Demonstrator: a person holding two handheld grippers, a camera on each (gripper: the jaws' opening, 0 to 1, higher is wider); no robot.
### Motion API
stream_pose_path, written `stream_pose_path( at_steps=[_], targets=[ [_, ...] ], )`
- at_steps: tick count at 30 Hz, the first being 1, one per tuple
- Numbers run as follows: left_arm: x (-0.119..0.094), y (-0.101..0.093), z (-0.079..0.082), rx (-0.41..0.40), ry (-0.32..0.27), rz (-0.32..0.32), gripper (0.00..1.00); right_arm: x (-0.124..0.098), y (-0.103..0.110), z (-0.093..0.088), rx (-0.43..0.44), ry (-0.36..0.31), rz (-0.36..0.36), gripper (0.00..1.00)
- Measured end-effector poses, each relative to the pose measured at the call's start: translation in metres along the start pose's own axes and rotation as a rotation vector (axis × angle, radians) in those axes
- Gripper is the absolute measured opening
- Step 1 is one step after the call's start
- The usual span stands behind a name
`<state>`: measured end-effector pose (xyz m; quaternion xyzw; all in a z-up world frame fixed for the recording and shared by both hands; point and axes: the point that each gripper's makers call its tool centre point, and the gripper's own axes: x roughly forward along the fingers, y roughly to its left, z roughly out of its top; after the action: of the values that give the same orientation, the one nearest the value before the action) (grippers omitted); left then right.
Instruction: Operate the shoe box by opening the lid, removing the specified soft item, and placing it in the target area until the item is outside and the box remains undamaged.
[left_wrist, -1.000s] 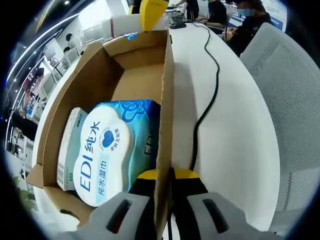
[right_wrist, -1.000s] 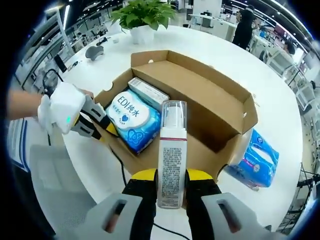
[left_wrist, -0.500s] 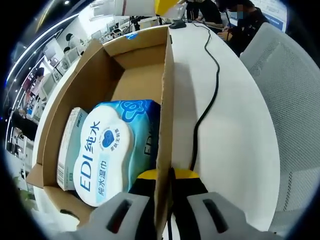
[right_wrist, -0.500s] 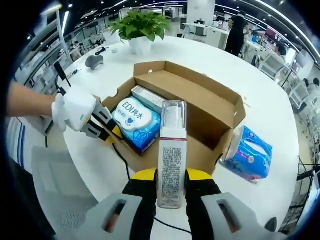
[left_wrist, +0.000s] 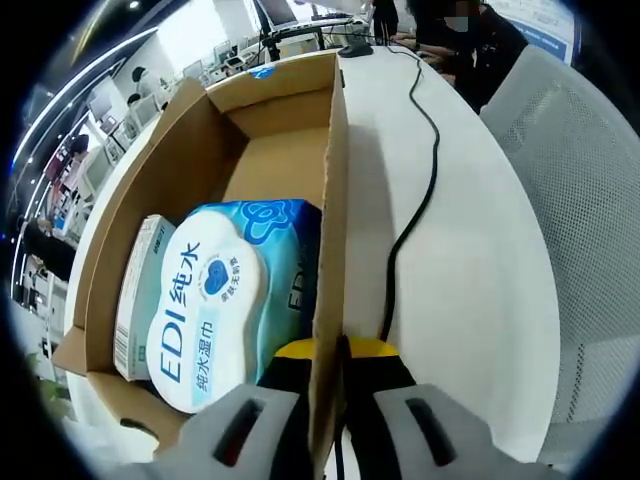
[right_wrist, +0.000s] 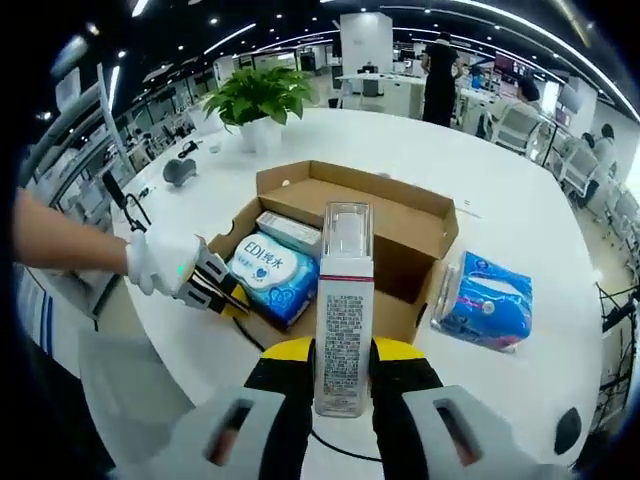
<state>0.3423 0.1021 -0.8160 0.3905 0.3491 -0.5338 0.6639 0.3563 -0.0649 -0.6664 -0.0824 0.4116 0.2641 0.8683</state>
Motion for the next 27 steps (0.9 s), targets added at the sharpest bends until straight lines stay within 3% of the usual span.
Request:
stream_pose_path(
  at_steps=[27],
  targets=[
    [0.001, 0.000, 0.000, -0.008, 0.004, 0.000, 0.03, -0.054, -0.032, -0.002, -0.048, -0.185, -0.090, 0.17]
  ],
)
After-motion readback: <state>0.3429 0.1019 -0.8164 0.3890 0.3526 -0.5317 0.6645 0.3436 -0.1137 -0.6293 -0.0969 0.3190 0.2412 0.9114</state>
